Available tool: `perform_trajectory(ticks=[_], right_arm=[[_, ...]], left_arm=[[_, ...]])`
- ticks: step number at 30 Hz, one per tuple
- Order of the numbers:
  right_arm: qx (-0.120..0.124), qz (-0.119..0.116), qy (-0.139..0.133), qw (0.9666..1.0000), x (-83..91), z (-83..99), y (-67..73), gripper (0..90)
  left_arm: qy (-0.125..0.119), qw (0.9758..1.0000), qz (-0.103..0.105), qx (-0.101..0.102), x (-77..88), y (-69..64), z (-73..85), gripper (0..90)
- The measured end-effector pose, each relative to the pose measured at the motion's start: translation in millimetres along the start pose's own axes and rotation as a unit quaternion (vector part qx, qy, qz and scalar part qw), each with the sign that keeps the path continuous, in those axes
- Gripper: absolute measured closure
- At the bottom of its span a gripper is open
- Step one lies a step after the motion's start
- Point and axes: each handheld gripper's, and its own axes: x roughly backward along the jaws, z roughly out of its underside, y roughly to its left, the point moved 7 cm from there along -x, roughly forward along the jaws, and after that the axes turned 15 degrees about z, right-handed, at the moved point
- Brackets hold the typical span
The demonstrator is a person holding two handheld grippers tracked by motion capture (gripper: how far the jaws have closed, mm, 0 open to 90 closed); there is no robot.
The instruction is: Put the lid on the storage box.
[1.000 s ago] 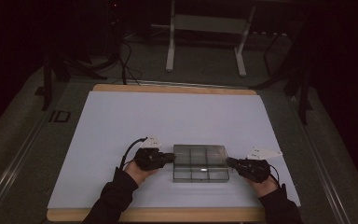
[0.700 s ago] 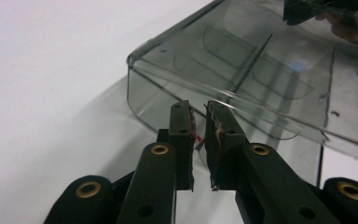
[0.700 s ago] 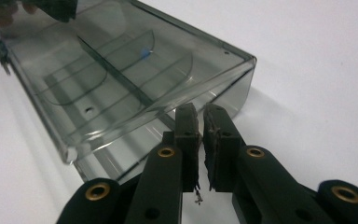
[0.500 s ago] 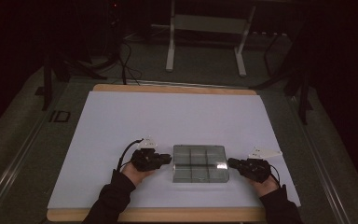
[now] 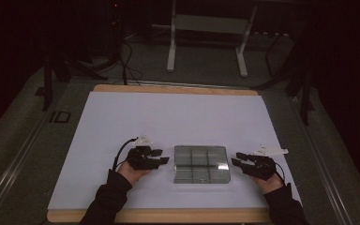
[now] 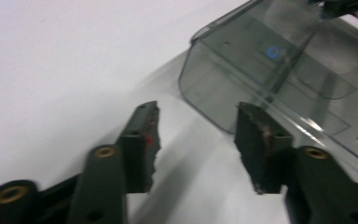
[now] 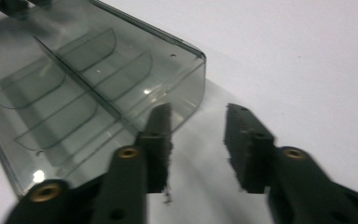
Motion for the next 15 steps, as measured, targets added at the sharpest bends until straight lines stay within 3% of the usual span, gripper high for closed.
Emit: perform_trajectory(ticks=[3, 4, 5, 6, 8, 11, 14, 15], right_arm=[[0.002, 0.010, 0.000, 0.9999, 0.0, 2.7, -1.6, 46.1], [0.002, 0.010, 0.000, 0.9999, 0.0, 2.7, -1.6, 46.1], [0.005, 0.013, 0.000, 0.9999, 0.0, 3.5, -2.2, 40.6], [0.010, 0.036, -0.001, 0.9993, 1.0, 5.1, -4.3, 30.1], [0.017, 0.042, -0.005, 0.9990, 2.2, 5.5, -5.1, 23.8], [0.011, 0.050, -0.013, 0.9986, 4.7, 5.6, -8.2, 17.7], [0.014, 0.054, -0.003, 0.9984, 4.5, 9.2, -10.4, 15.7], [0.004, 0.055, -0.004, 0.9985, 4.2, 10.8, -12.4, 15.7]], left_arm=[[0.005, 1.0000, -0.008, 0.004, 0.8, 1.1, 1.5, 38.2], [0.005, 1.0000, -0.008, 0.004, 0.8, 1.1, 1.5, 34.3], [0.008, 0.9997, -0.021, 0.000, 1.9, 2.4, 2.8, 34.3], [0.009, 0.9998, -0.019, 0.006, 2.3, 2.9, 3.5, 22.6], [0.017, 0.9997, -0.015, 0.005, 3.8, 4.1, 6.0, 10.3], [0.018, 0.9994, -0.030, 0.006, 7.4, 7.7, 7.6, 6.9], [0.009, 0.9996, -0.027, 0.008, 10.0, 7.5, 8.0, 3.9], [0.009, 0.9998, -0.017, 0.008, 11.1, 7.0, 9.2, 3.9]])
